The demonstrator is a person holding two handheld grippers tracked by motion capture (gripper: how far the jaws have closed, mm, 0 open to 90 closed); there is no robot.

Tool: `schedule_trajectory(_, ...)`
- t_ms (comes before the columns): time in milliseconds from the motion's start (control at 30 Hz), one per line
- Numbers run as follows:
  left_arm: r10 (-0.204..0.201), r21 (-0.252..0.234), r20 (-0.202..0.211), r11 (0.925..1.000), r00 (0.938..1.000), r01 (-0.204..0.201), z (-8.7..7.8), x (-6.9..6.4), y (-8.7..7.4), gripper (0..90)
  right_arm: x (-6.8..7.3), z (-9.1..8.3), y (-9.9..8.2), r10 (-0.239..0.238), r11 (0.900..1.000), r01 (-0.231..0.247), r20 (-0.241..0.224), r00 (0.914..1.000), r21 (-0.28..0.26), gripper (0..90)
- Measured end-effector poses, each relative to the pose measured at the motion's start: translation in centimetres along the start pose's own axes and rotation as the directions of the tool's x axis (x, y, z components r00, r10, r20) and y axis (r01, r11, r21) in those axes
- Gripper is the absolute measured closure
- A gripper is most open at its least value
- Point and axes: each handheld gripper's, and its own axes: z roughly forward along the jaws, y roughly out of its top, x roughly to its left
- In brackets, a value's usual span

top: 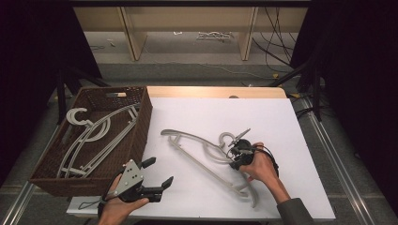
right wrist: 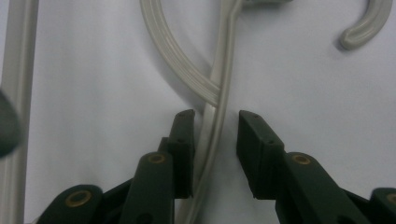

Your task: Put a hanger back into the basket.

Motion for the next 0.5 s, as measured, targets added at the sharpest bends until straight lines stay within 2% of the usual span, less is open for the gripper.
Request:
schedule_trajectory(67, 0.014, -0.003, 0.008, 0.9999, 0.9999, -0.014, 0.09, 0.07, -0.03, 16.0, -0.02, 0.03, 0.13, -0.015, 0.9999, 0.015, 0.0, 0.9999, 0.004, 69.2)
schedule_trajectory(100, 0.017, 0.007, -0.001, 0.9998, 0.9998, -0.017, 0.02, 0.04, -0.01, 16.0, 0.01, 0.05, 0.18, -0.014, 0.9999, 0.014, 0.003, 0.9999, 0.006, 70.4)
schedule_trajectory(200, 0.012, -0.002, 0.006, 0.9999, 0.9999, -0.012, 0.11, 0.07, -0.02, 16.0, 0.11, 0.05, 0.24, -0.028, 0.9996, 0.028, 0.008, 0.9996, 0.002, 76.7)
schedule_trajectory(267, 0.018, 0.01, -0.002, 0.9998, 0.9998, -0.018, 0.02, 0.07, -0.02, 16.1, 0.22, 0.03, 0.27, -0.028, 0.9996, 0.028, 0.015, 0.9995, 0.005, 76.8)
schedule_trajectory(367, -0.001, -0.002, 0.002, 1.0, 1.0, 0.001, 0.08, 0.04, -0.01, 16.1, 0.1, -0.03, 0.19, -0.03, 0.9995, 0.03, 0.01, 0.9995, -0.002, 77.6)
schedule_trajectory(400, 0.011, -0.001, 0.005, 0.9999, 0.9999, -0.011, 0.09, 0.12, -0.01, 16.1, 0.1, -0.07, 0.19, -0.033, 0.9995, 0.033, 0.012, 0.9994, -0.004, 78.6)
schedule_trajectory(433, 0.016, 0.013, -0.004, 0.9998, 0.9999, -0.016, -0.01, 0.11, 0.01, 16.1, 0.12, -0.09, 0.2, -0.037, 0.9993, 0.037, 0.012, 0.9992, -0.006, 79.8)
schedule_trajectory(500, 0.009, 0.007, -0.005, 0.9999, 0.9999, -0.009, 0.01, 0.13, 0.0, 16.2, 0.28, -0.15, 0.22, -0.059, 0.9983, 0.059, 0.016, 0.9982, -0.002, 81.7)
